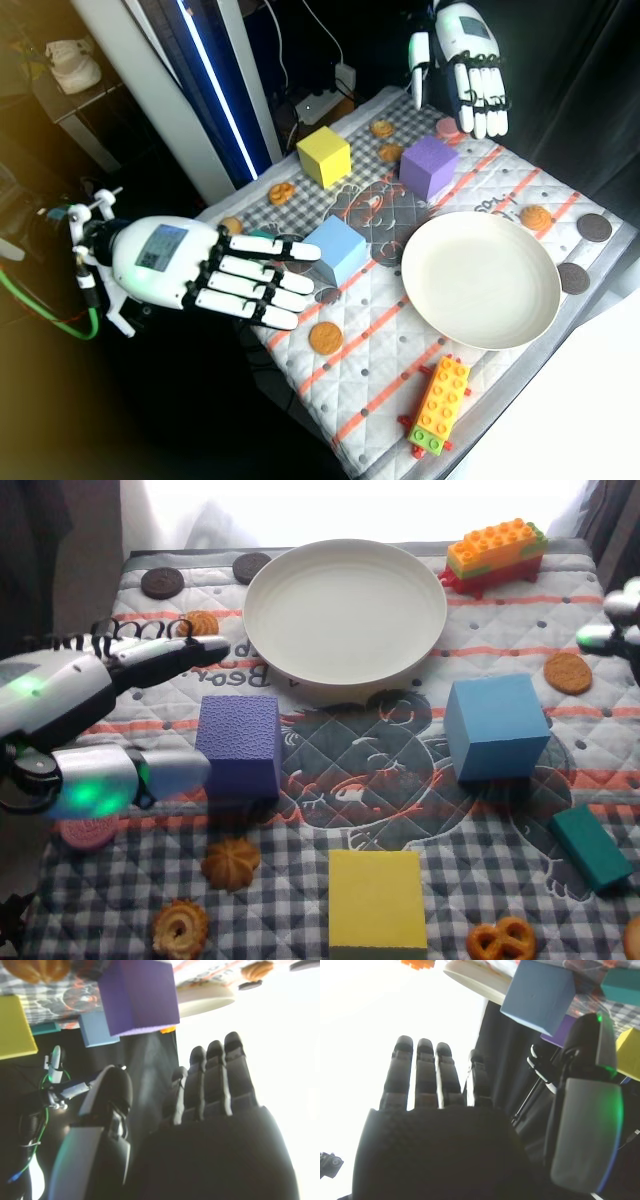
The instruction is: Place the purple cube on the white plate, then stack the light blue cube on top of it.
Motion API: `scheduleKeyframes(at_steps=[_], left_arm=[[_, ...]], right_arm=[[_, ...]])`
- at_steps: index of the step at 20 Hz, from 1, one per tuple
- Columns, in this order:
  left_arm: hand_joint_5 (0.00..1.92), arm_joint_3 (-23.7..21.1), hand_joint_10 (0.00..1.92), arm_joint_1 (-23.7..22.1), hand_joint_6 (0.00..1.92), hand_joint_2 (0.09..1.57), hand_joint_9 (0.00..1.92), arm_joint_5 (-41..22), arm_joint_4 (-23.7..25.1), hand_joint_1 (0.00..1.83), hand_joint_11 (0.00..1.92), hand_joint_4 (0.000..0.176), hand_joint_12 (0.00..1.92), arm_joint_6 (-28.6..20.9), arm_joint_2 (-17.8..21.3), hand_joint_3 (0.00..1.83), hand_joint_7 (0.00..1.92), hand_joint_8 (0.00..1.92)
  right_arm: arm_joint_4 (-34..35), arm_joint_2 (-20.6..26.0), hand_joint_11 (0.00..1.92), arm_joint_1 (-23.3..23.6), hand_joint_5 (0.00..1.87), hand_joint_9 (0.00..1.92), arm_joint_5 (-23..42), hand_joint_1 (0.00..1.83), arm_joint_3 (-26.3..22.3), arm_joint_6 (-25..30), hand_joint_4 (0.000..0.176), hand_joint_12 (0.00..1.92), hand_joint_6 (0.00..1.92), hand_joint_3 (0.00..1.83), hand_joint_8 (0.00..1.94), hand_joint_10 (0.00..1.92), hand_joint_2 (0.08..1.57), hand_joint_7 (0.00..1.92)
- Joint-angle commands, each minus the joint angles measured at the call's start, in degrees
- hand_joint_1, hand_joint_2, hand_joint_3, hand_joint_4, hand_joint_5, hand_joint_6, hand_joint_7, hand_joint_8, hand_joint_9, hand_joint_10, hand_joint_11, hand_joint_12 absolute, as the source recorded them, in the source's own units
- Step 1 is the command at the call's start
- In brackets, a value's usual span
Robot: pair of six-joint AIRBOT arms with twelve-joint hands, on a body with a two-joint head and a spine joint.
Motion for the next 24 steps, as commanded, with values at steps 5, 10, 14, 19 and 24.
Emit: scheduleKeyframes(at_steps=[5,10,14,19,24], left_arm=[[0.0,3.4,0.0,-5.2,0.0,0.84,0.0,0.5,2.1,0.64,0.0,0.176,0.0,0.0,-3.2,0.0,0.0,0.0],[0.04,6.7,0.0,-8.5,0.02,0.85,0.0,7.1,2.8,0.67,0.0,0.176,0.0,0.0,-6.3,0.0,0.0,0.0],[0.17,9.2,0.0,-10.6,0.01,0.83,0.18,10.3,3.1,0.77,0.05,0.173,0.28,0.0,-8.6,0.0,0.2,0.01],[0.44,10.1,0.02,-11.1,0.01,0.92,0.39,12.2,3.1,0.87,0.0,0.083,0.63,1.3,-9.9,0.0,0.48,0.01],[1.05,10.2,0.88,-11.2,0.66,1.1,0.77,9.9,1.9,1.23,0.35,0.0,1.41,0.9,-10.6,0.0,0.96,1.16]], right_arm=[[1.1,0.2,0.0,0.6,0.27,0.08,8.5,0.26,0.1,0.0,0.148,0.31,0.0,0.0,0.0,0.0,1.28,0.15],[0.9,0.2,0.01,0.7,0.22,0.08,9.2,0.18,0.1,0.0,0.162,0.12,0.0,0.0,0.0,0.0,1.27,0.14],[0.9,0.0,0.04,0.7,0.23,0.07,9.2,0.23,0.1,0.0,0.174,0.14,0.0,0.0,0.0,0.0,1.26,0.15],[0.9,0.0,0.05,0.6,0.26,0.09,9.2,0.21,0.0,0.0,0.153,0.15,0.0,0.0,0.0,0.0,1.27,0.15],[0.9,-0.1,0.06,0.4,0.24,0.1,9.2,0.17,-0.1,0.0,0.176,0.16,0.0,0.0,0.0,0.0,1.28,0.17]])
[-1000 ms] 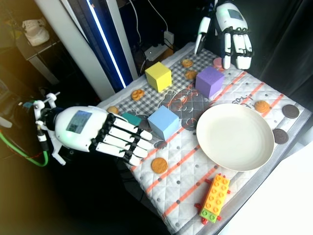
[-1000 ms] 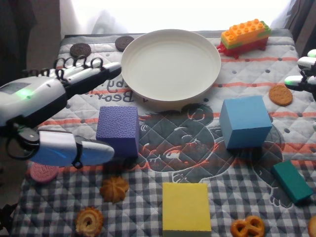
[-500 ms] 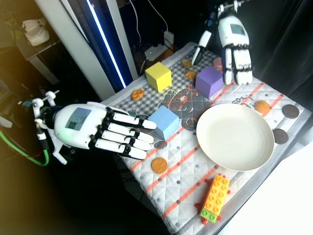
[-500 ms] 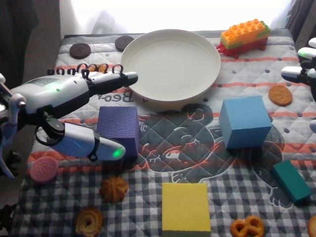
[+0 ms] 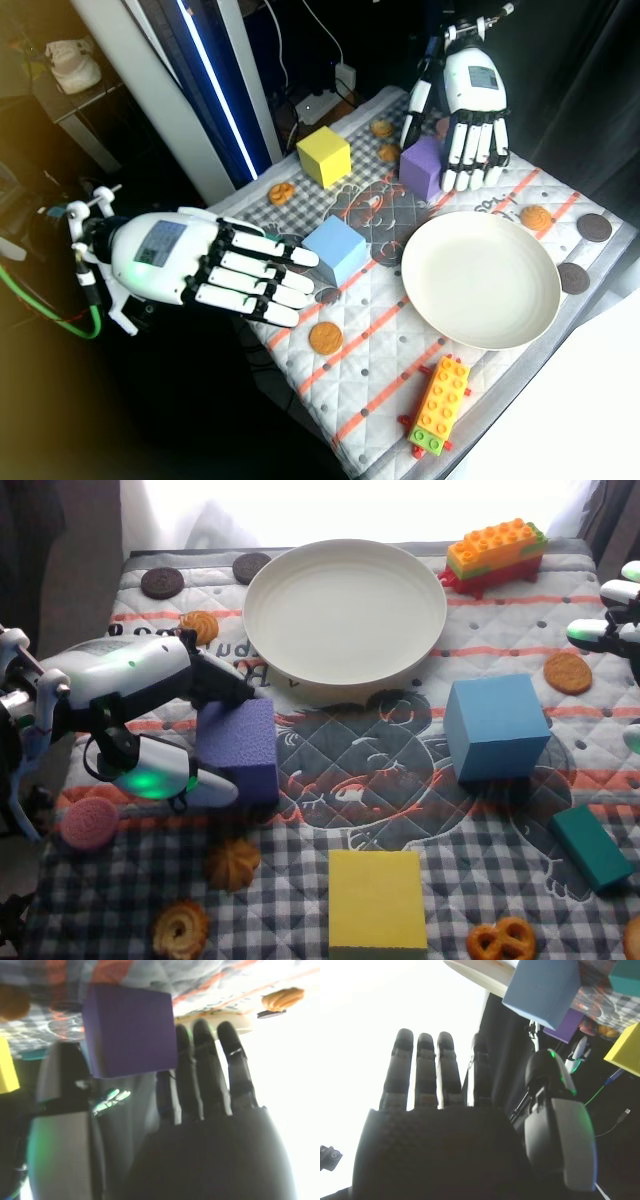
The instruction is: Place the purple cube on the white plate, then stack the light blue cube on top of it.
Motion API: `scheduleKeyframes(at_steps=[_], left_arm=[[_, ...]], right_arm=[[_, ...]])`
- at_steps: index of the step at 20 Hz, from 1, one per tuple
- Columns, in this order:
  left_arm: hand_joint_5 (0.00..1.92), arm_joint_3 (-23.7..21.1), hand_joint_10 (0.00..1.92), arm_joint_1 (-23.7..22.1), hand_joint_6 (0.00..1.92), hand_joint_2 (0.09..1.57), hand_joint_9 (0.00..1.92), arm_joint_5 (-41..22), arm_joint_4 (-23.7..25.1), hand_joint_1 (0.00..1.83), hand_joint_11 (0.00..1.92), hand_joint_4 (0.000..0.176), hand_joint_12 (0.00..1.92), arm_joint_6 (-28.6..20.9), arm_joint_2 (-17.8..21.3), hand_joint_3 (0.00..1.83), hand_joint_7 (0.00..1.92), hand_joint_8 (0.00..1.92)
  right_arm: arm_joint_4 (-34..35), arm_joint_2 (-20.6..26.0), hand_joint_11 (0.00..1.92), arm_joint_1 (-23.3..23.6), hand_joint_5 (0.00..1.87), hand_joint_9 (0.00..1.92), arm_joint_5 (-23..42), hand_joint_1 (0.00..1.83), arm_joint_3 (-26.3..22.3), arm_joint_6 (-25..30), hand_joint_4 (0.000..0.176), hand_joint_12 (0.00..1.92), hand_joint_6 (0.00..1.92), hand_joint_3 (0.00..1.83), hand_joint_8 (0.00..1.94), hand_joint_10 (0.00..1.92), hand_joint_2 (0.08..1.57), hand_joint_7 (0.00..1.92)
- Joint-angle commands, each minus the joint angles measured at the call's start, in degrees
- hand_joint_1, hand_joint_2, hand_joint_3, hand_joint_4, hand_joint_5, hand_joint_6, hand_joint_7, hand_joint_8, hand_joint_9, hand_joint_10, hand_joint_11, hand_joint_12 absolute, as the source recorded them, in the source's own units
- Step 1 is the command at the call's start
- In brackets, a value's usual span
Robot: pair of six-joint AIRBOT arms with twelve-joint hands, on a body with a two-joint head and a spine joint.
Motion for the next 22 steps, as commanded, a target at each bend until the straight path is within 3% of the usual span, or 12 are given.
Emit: scheduleKeyframes(at_steps=[1,2,4,7,8,11,12,15,18,19,21,22], left_arm=[[0.95,-0.2,1.26,-0.7,0.83,1.14,0.7,-7.3,0.3,1.24,0.43,0.0,1.61,-1.0,0.1,0.0,0.91,1.33],[0.86,-0.4,1.52,-0.7,0.97,1.17,0.72,-8.7,0.6,1.23,0.57,0.0,1.73,-1.8,0.4,0.0,0.88,1.39],[0.9,-0.6,1.57,-1.5,0.95,1.16,0.71,-10.5,1.3,1.22,0.63,0.0,1.8,-2.6,1.0,0.0,0.88,1.37],[0.89,1.8,1.2,-5.8,0.97,1.14,0.84,-10.1,1.4,1.23,0.7,0.0,1.5,-2.6,-0.3,0.0,0.97,1.2],[0.92,3.5,1.17,-7.7,0.92,1.13,0.84,-9.1,1.3,1.24,0.63,0.0,1.48,-2.6,-1.5,0.0,1.0,1.16],[0.91,9.7,1.27,-13.4,0.9,1.14,0.84,-5.3,0.2,1.25,0.74,0.0,1.6,-2.7,-6.3,0.0,0.97,1.25],[0.87,11.7,1.24,-14.7,0.98,1.15,0.77,-4.0,-0.5,1.23,0.62,0.0,1.63,-2.7,-7.8,0.0,0.94,1.27],[0.95,18.8,0.96,-17.5,0.9,1.12,0.87,0.8,-2.6,1.23,0.65,0.0,1.38,-2.7,-13.2,0.0,1.01,1.11],[0.97,24.9,0.81,-19.2,0.88,1.1,0.97,4.7,-3.2,1.25,0.77,0.0,1.2,-2.6,-18.6,0.0,1.07,0.99],[0.99,26.1,0.7,-19.4,0.85,1.09,0.96,5.5,-3.3,1.25,0.67,0.0,1.12,-2.0,-19.9,0.0,1.08,0.96],[0.98,27.7,0.77,-19.7,0.81,1.1,0.96,6.2,-4.8,1.26,0.64,0.0,1.26,0.4,-21.7,0.0,1.07,1.04],[0.92,28.8,1.01,-19.9,0.87,1.13,0.84,6.9,-4.9,1.26,0.58,0.0,1.38,0.4,-22.7,0.0,0.99,1.19]], right_arm=[[1.1,0.1,0.07,0.3,0.24,0.11,7.0,0.19,0.0,0.0,0.176,0.17,0.0,0.0,0.0,0.01,1.28,0.17],[1.1,0.1,0.06,0.3,0.25,0.11,7.0,0.22,-0.1,0.1,0.173,0.17,0.0,0.0,0.0,0.0,1.28,0.17],[1.1,0.1,0.08,0.3,0.26,0.12,7.0,0.27,-0.1,0.1,0.165,0.17,0.0,0.0,0.0,0.0,1.28,0.19],[1.1,0.0,0.09,0.3,0.26,0.12,7.0,0.27,-0.1,0.1,0.174,0.17,0.0,0.0,0.0,0.0,1.28,0.18],[1.1,-0.2,0.11,0.3,0.26,0.13,7.0,0.27,0.0,0.1,0.159,0.18,0.0,0.0,0.0,0.01,1.29,0.18],[1.1,-1.0,0.08,0.3,0.26,0.13,7.0,0.29,0.4,0.1,0.156,0.17,0.0,0.0,0.0,0.0,1.29,0.19],[1.1,-1.2,0.09,0.4,0.26,0.13,7.0,0.3,0.5,0.1,0.156,0.17,0.0,0.0,0.01,0.0,1.29,0.19],[1.1,-1.7,0.08,0.6,0.27,0.13,7.0,0.27,0.8,0.1,0.155,0.17,0.0,0.0,0.0,0.0,1.29,0.2],[1.1,-2.5,0.09,0.8,0.24,0.14,7.0,0.27,1.3,0.2,0.172,0.18,0.0,0.0,0.0,0.0,1.3,0.2],[1.1,-2.7,0.09,1.0,0.25,0.14,7.0,0.31,1.3,0.3,0.16,0.19,0.0,0.0,0.0,0.0,1.3,0.2],[1.1,-3.0,0.07,1.0,0.25,0.13,7.0,0.31,1.4,0.7,0.157,0.18,0.0,0.0,0.0,0.0,1.29,0.2],[1.1,-3.2,0.08,1.0,0.26,0.14,7.0,0.28,1.6,1.1,0.149,0.19,0.0,0.0,0.0,0.0,1.29,0.21]])
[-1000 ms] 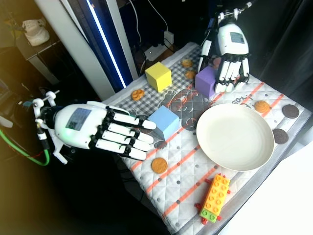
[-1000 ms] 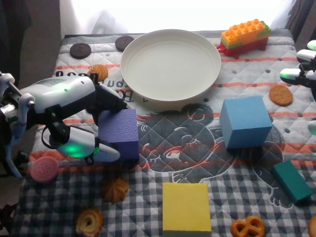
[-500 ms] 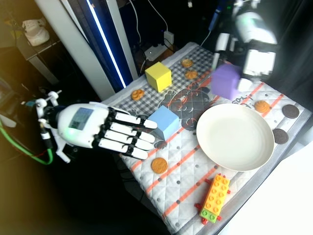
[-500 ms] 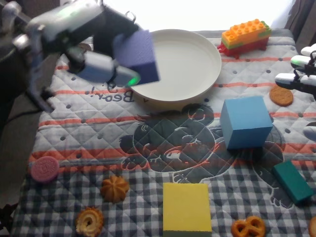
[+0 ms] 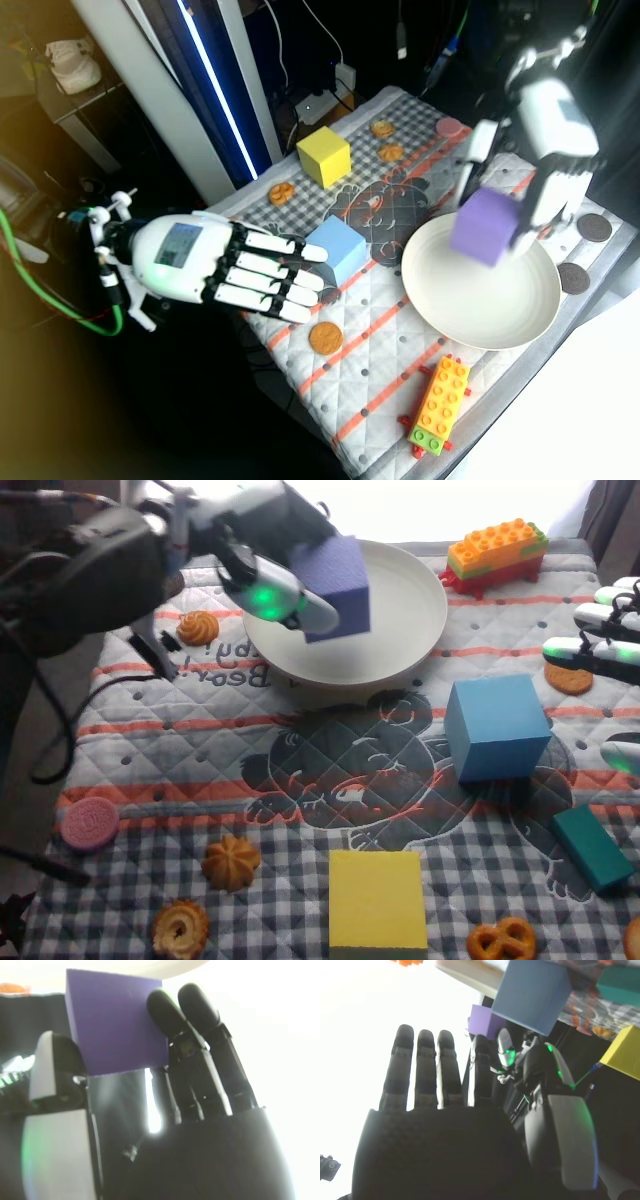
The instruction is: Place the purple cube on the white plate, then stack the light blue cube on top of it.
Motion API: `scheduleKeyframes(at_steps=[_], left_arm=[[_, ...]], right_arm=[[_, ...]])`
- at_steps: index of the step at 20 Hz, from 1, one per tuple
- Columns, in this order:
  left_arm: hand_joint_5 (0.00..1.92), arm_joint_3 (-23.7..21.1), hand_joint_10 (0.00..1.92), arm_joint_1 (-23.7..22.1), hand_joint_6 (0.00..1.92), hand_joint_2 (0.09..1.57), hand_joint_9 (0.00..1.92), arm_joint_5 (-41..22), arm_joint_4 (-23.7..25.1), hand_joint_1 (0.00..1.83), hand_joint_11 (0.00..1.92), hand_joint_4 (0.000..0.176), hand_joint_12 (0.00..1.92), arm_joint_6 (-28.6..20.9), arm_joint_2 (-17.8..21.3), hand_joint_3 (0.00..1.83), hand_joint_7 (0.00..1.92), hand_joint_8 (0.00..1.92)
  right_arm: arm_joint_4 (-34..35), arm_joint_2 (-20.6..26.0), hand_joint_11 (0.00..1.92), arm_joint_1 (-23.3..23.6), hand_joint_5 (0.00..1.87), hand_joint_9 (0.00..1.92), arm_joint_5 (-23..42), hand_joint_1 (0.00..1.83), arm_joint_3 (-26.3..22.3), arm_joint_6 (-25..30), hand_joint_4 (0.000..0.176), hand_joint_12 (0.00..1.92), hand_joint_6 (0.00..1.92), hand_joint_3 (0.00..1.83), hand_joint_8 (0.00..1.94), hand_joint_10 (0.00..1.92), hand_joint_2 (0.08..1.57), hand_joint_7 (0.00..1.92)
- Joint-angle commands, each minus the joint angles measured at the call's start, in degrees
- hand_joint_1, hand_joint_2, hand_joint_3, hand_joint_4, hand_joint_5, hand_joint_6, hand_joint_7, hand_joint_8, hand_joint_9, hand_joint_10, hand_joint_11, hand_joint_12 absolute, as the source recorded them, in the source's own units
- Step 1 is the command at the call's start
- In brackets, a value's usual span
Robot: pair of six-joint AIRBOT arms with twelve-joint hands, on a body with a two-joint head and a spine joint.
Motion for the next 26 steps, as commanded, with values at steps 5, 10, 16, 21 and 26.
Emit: scheduleKeyframes(at_steps=[5,10,16,21,26], left_arm=[[0.83,4.7,1.51,-1.4,1.21,1.19,0.53,-2.6,-0.4,1.03,0.44,0.013,1.67,1.8,-2.9,0.0,0.56,1.27],[0.64,5.5,0.55,-1.1,0.02,1.0,0.52,-2.6,-0.7,0.91,0.23,0.017,1.09,1.8,-3.7,0.0,0.61,0.33],[0.14,4.6,0.05,1.1,0.0,0.9,0.38,-3.8,-2.2,0.76,0.0,0.168,1.07,1.8,-3.2,0.0,0.35,0.0],[0.0,-1.1,0.0,2.8,0.0,0.88,0.3,-10.4,-2.4,0.74,0.0,0.176,0.84,-0.8,0.8,0.0,0.09,0.0],[0.0,-14.9,0.0,9.8,0.0,0.87,0.05,-25.0,4.0,0.71,0.0,0.176,0.5,-12.7,12.7,0.0,0.03,0.0]], right_arm=[[1.0,-0.3,0.0,0.7,0.27,0.12,7.1,0.26,0.7,0.5,0.156,0.52,0.0,0.0,0.0,0.0,1.29,0.21],[0.9,-0.6,0.0,0.7,0.27,0.14,7.1,0.21,1.0,0.9,0.167,0.54,0.0,0.0,0.0,0.0,1.29,0.22],[0.9,-1.0,0.01,0.7,0.27,0.12,7.1,0.28,1.2,1.1,0.158,0.41,0.0,0.0,0.0,0.01,1.3,0.21],[0.9,-1.9,0.02,1.0,0.27,0.13,7.1,0.34,2.0,2.8,0.158,0.44,0.0,0.0,0.0,0.0,1.29,0.22],[0.2,-4.5,0.05,4.7,0.11,0.18,7.4,0.5,2.3,3.3,0.174,0.64,0.0,0.0,0.0,0.0,1.02,0.1]])
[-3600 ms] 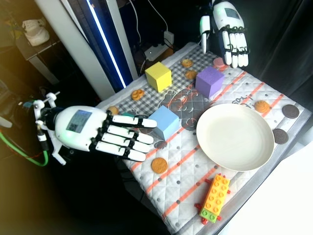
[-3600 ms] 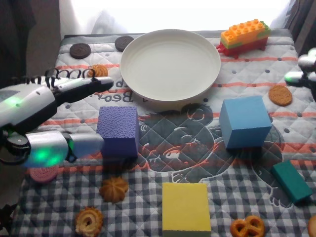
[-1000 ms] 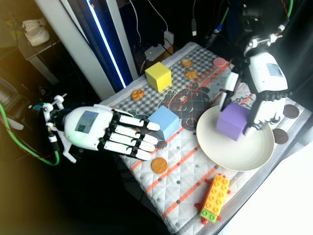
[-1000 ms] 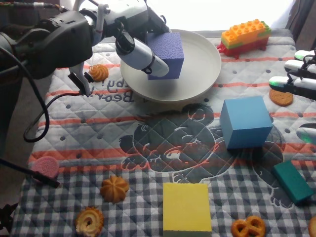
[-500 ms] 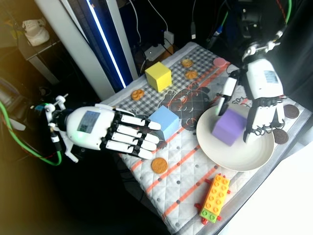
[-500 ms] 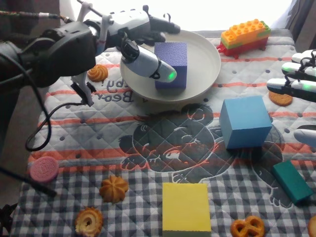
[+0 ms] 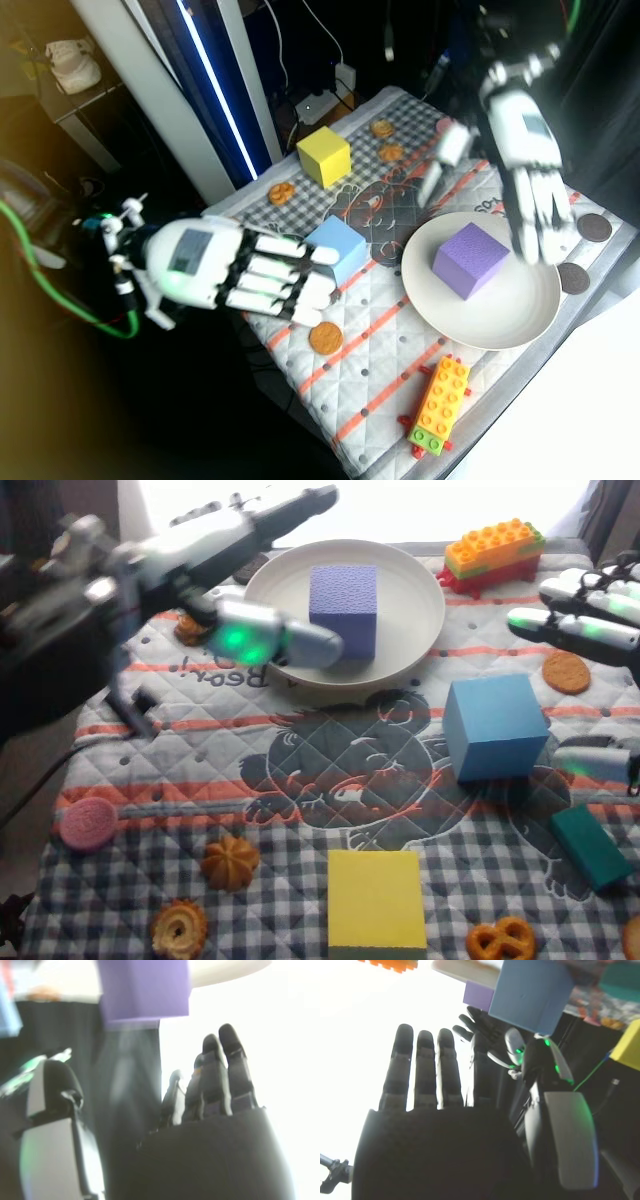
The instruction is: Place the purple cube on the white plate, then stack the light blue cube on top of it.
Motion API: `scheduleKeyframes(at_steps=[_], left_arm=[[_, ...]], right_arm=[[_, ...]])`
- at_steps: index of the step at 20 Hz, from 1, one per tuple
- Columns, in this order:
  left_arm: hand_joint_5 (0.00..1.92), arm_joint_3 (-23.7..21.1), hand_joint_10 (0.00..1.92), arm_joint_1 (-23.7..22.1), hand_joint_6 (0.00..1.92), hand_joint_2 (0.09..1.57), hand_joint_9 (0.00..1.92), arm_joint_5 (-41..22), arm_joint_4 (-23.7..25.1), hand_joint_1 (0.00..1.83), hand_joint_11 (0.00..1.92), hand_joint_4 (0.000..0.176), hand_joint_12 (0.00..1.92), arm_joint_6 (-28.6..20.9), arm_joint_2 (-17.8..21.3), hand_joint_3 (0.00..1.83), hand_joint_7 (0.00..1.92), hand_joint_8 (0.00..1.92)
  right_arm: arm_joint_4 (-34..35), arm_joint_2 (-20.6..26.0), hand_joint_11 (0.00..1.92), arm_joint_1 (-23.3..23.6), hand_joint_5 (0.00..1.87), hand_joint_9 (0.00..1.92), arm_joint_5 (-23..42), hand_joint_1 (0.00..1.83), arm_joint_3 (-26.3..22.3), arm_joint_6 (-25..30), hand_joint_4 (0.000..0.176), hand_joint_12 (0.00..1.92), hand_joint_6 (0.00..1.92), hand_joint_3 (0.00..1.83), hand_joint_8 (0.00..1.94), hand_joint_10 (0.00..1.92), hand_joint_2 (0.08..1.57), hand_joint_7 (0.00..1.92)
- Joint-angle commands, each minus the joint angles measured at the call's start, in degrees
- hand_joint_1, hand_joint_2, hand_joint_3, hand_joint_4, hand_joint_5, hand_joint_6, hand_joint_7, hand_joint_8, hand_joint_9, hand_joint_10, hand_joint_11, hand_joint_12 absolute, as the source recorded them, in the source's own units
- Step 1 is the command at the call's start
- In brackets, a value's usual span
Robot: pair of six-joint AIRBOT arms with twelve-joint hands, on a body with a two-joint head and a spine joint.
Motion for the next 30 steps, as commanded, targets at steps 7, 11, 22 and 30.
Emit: scheduleKeyframes(at_steps=[7,11,22,30], left_arm=[[0.0,-10.4,0.0,12.8,0.0,0.85,0.0,-19.9,1.0,0.81,0.0,0.176,0.01,-9.9,10.2,0.01,0.0,0.0],[0.0,-15.5,0.0,17.0,0.0,0.83,0.0,-23.2,1.9,0.92,0.0,0.176,0.0,-9.9,14.0,0.0,0.0,0.0],[0.04,-16.8,0.0,19.1,0.01,0.81,0.0,-22.6,2.1,0.93,0.0,0.176,0.0,-10.5,13.6,0.0,0.0,0.0],[0.02,-16.8,0.0,20.4,0.0,0.86,0.0,-22.8,1.0,0.87,0.0,0.176,0.0,-10.7,13.1,0.01,0.0,0.0]], right_arm=[[-0.3,-2.5,0.0,4.1,0.01,0.0,2.8,0.36,1.7,0.5,0.176,0.38,0.0,0.0,0.0,0.0,0.89,0.0],[-0.5,-4.4,0.13,5.6,0.0,0.13,-0.9,0.43,3.3,0.6,0.176,0.5,0.0,0.0,0.01,0.01,0.94,0.05],[-3.1,-7.3,0.61,8.1,0.77,1.08,-5.0,1.13,6.9,5.4,0.0,1.07,1.17,0.0,0.88,0.08,1.19,0.97],[-5.9,-7.1,0.88,12.3,0.83,0.99,-0.5,1.1,7.7,9.4,0.0,1.72,1.2,0.0,0.94,1.33,1.2,1.02]])
